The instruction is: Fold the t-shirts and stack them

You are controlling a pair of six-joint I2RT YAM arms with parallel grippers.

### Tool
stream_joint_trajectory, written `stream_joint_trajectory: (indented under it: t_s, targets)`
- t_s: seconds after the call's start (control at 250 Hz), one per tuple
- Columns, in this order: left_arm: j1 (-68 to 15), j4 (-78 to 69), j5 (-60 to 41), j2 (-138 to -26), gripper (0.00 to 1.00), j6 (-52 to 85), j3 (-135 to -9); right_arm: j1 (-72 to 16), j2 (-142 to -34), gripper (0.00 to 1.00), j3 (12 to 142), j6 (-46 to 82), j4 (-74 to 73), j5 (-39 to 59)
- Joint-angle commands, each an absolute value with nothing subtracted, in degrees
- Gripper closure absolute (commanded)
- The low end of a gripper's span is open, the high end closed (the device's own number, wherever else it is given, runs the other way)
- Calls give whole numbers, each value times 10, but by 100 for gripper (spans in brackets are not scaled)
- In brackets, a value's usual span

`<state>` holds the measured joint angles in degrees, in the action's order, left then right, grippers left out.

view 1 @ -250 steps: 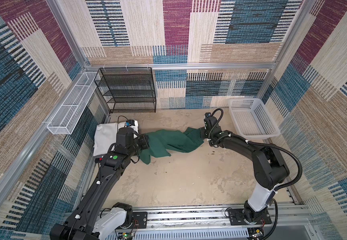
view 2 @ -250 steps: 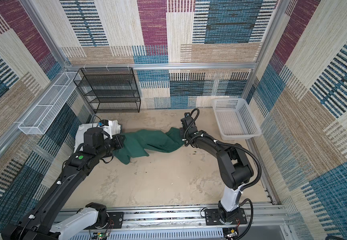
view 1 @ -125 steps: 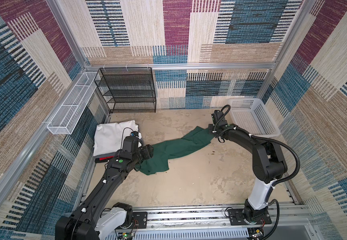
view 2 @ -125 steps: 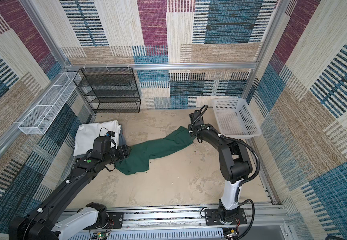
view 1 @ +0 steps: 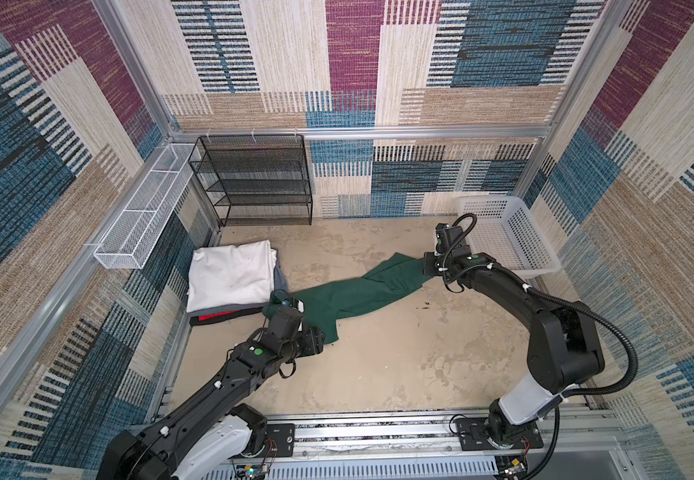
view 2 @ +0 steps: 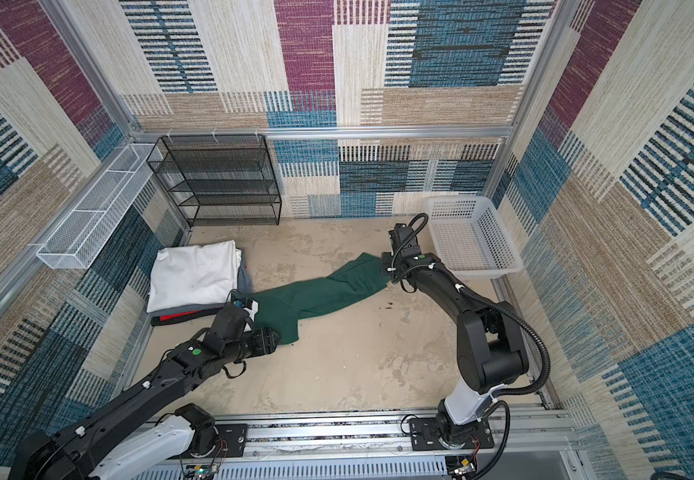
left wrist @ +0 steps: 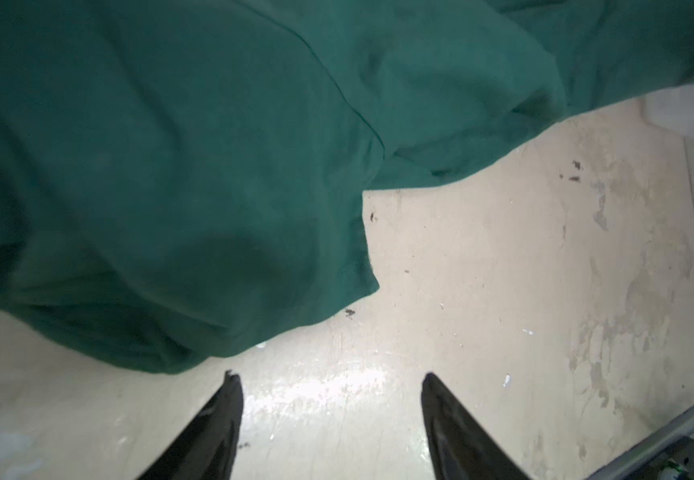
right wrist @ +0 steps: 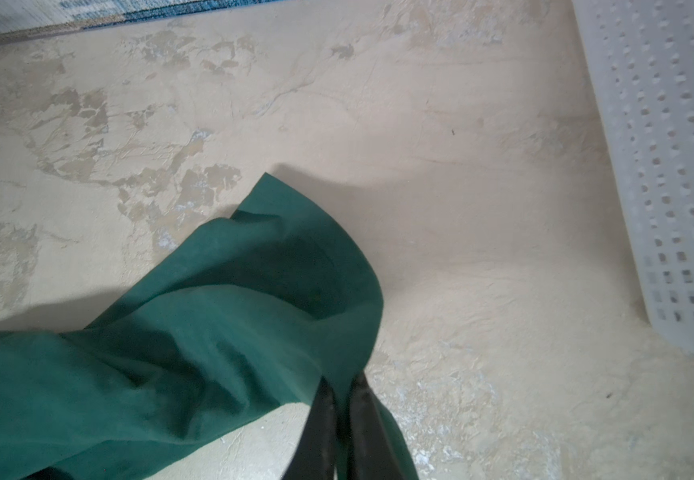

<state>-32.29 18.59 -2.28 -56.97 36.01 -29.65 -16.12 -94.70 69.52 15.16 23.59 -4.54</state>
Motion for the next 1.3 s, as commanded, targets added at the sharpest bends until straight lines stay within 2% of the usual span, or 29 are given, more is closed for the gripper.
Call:
stream_joint_trajectory:
  t_s: [0.0,0.144,0.34,0.428,0.552,0.66,0.84,1.008,1.22,1.296]
  targets:
    - [-358,133,-6,-637,31,359,-315,-157,-946,92,694,156,237,-18]
    - [-370,75,-33,-734,31,366,-338,-141,-939,92,680,157,225,25]
    - [-375,121,5,-837,33,360,-390,-119,-918,93,643,167,196,52]
    - [-375,139,7,-867,39,353,-410,-116,-913,93,631,167,190,59]
    - [-374,146,-6,-900,67,353,-426,-107,-907,93,621,165,182,68]
    - [-374,163,-6,-915,100,352,-440,-97,-903,93,613,168,173,81]
    - [-374,197,-4,-884,100,356,-446,-92,-873,99,589,183,161,21]
    - [-374,281,30,-762,100,354,-471,-93,-822,97,580,183,176,-8]
    - [-370,357,129,-616,100,323,-534,-92,-776,93,593,181,198,14]
    - [-370,340,121,-599,100,314,-531,-92,-775,93,594,178,194,23]
